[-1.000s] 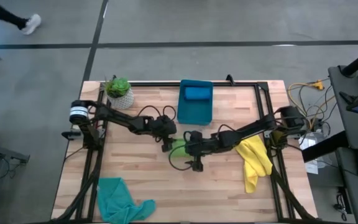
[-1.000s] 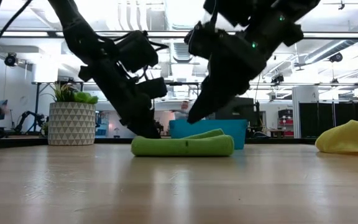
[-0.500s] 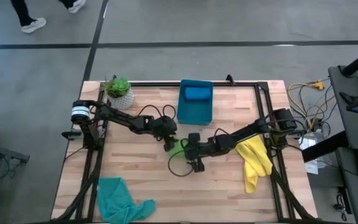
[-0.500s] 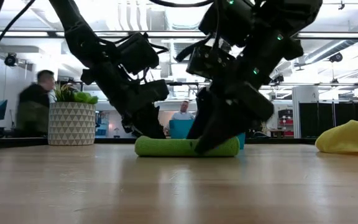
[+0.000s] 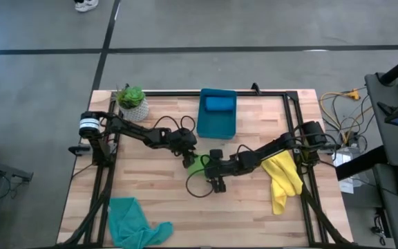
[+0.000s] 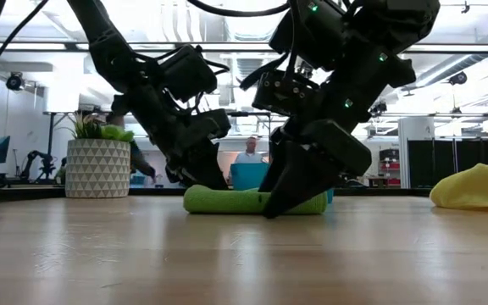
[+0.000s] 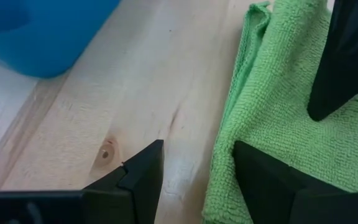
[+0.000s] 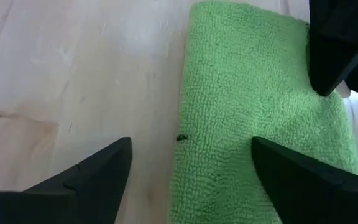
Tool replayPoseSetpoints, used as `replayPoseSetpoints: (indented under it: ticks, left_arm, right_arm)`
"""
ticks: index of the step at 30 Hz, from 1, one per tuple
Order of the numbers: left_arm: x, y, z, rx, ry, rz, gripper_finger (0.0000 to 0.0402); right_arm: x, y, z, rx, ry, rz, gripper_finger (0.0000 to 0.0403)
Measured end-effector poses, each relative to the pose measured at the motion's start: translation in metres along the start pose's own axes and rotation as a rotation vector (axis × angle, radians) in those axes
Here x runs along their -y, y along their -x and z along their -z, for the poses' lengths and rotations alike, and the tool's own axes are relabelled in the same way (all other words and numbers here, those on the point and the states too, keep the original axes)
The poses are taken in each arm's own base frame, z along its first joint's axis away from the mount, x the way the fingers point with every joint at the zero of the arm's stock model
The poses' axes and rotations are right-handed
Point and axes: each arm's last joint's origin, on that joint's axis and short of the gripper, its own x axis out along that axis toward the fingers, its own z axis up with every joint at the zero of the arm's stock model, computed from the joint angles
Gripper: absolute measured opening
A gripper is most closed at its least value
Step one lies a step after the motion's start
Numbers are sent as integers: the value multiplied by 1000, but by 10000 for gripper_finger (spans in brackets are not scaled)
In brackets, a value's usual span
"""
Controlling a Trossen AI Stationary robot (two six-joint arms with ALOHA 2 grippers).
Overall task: Fold microfiber towels
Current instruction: Put the green microfiber cloth into the blue bin
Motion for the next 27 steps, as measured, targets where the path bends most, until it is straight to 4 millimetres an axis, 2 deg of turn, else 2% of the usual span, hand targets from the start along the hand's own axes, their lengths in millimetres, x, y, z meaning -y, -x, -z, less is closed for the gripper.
replayPoseSetpoints:
  ticks: [11, 16, 23, 27]
  left_arm:
    - [1, 0, -1, 0, 9, 29, 177]
    - [1, 0, 0, -4, 25, 32, 177]
    - [1, 0, 2, -9, 24, 35, 177]
    - [3, 4, -2, 8, 22, 40, 177]
  right_arm:
    - [-1, -10, 9, -62, -8, 17, 208]
    - [-2, -8, 9, -70, -4, 77, 142]
    - [-2, -3, -5, -108, 70, 140, 32]
    - [-1, 0, -16, -130, 75, 141, 18]
